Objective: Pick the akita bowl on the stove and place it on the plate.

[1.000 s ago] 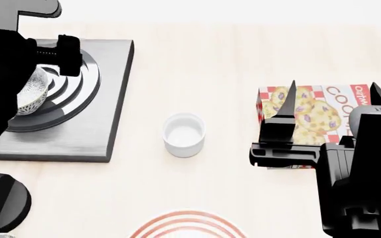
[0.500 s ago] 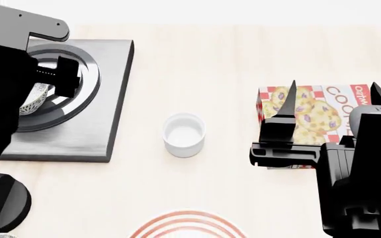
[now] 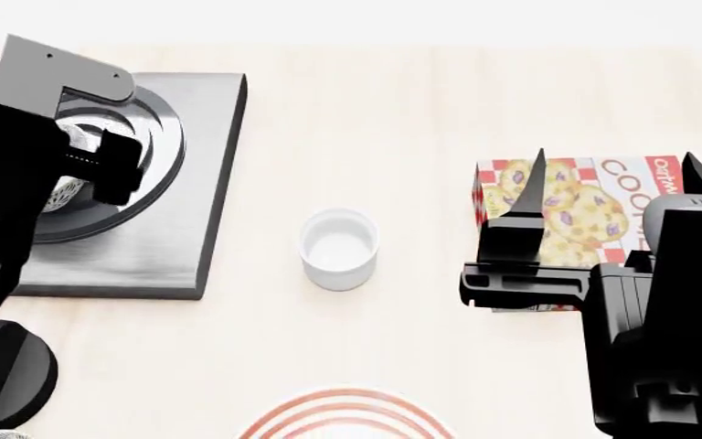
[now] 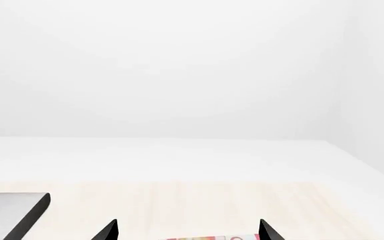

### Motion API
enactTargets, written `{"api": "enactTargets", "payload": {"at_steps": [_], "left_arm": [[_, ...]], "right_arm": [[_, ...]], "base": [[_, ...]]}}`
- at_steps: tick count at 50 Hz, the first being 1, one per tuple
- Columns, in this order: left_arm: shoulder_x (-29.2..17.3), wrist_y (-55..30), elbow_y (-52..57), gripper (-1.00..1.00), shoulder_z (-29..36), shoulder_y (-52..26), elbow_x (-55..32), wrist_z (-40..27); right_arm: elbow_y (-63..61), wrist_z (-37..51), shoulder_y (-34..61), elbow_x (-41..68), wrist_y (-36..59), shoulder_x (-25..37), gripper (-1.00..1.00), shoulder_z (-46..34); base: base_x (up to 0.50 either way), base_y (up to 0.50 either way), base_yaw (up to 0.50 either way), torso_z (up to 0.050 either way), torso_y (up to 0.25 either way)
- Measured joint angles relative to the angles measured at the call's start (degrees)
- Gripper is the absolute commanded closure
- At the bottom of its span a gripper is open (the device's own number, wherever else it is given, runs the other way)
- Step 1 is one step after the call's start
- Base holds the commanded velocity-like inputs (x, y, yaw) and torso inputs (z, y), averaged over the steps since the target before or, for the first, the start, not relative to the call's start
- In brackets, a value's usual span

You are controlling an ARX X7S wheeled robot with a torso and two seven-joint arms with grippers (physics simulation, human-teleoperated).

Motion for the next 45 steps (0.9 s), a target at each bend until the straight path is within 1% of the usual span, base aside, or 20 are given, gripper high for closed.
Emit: {"api": "enactTargets", "payload": {"at_steps": [26, 45], "left_arm": [[-0.53, -1.35, -0.02, -1.00, 1.95, 1.14, 0.74, 0.68], [-0.95, -2.62, 0.47, -1.00, 2.06, 1.93, 0.19, 1.12]], "right_arm": [[0.23, 0.47, -0.07, 0.46, -0.43, 0.37, -1.00, -0.27], [0.19, 0.86, -0.14, 0.86, -0.55, 0.63, -1.00, -0.38]], "base": [[0.00, 0.00, 0.00, 0.000, 0.000], [0.00, 0.00, 0.00, 0.000, 0.000]]}}
